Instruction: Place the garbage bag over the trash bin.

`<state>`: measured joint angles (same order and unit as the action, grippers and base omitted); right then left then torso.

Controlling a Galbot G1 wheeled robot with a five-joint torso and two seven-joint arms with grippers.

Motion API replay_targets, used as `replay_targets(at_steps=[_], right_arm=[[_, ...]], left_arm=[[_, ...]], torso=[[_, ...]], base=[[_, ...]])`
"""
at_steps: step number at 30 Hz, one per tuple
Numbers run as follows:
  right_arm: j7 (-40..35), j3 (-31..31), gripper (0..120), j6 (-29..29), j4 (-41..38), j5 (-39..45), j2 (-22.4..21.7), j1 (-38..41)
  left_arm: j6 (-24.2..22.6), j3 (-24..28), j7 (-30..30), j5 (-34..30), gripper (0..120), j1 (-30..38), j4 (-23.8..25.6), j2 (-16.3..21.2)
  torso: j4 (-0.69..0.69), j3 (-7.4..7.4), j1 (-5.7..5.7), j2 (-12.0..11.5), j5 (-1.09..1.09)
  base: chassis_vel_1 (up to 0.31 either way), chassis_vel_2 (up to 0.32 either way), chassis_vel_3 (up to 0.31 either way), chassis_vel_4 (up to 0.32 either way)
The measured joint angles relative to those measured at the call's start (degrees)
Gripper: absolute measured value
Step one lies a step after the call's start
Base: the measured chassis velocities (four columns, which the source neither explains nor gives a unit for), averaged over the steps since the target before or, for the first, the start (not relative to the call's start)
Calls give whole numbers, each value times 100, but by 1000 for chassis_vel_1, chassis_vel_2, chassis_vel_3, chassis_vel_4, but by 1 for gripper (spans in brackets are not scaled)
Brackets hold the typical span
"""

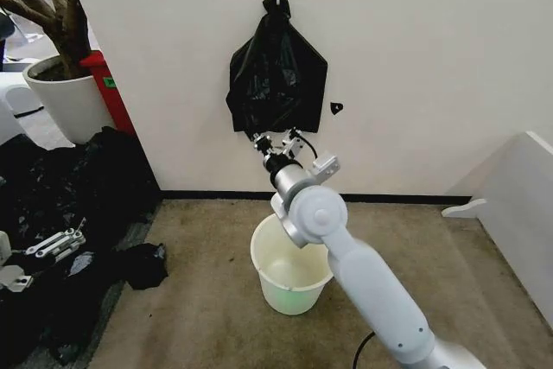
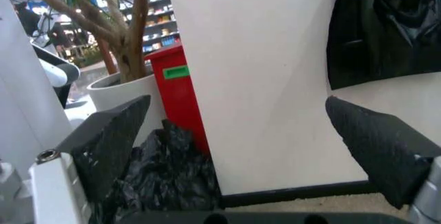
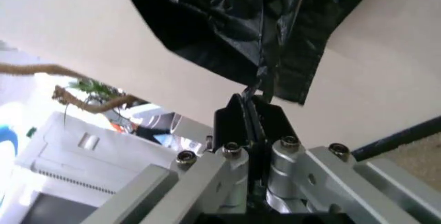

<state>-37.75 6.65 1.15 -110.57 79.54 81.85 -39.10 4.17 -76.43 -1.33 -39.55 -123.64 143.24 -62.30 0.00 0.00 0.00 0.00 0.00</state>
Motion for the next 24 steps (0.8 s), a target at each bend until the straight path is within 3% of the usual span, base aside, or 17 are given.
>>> replay_targets(at_steps=[4, 5, 7, 19, 24], right_arm=[[177, 138, 0, 75, 51, -330, -58, 25], [336, 241, 0, 128, 220, -739, -135, 94], [374, 270, 0, 135, 308, -867, -161, 132], [460, 414, 0, 116, 957, -1097, 22, 485], [491, 388, 0, 92, 1149, -1171, 188, 524]], left_arm=[[-47, -3, -41, -37, 100, 0, 0, 98], [-289, -23, -244, -226, 100, -1, 0, 515], [-384, -31, -327, -306, 100, -1, 0, 673], [-448, -30, -390, -376, 100, 29, -1, 810], [-511, 173, -517, -573, 100, 354, -123, 1205]], torso=[[2, 0, 0, 0, 0], [0, 0, 0, 0, 0], [-3, 0, 0, 0, 0], [1, 0, 0, 0, 0], [2, 0, 0, 0, -2]], base=[[0, 0, 0, 0], [0, 0, 0, 0], [0, 0, 0, 0], [0, 0, 0, 0], [0, 0, 0, 0]])
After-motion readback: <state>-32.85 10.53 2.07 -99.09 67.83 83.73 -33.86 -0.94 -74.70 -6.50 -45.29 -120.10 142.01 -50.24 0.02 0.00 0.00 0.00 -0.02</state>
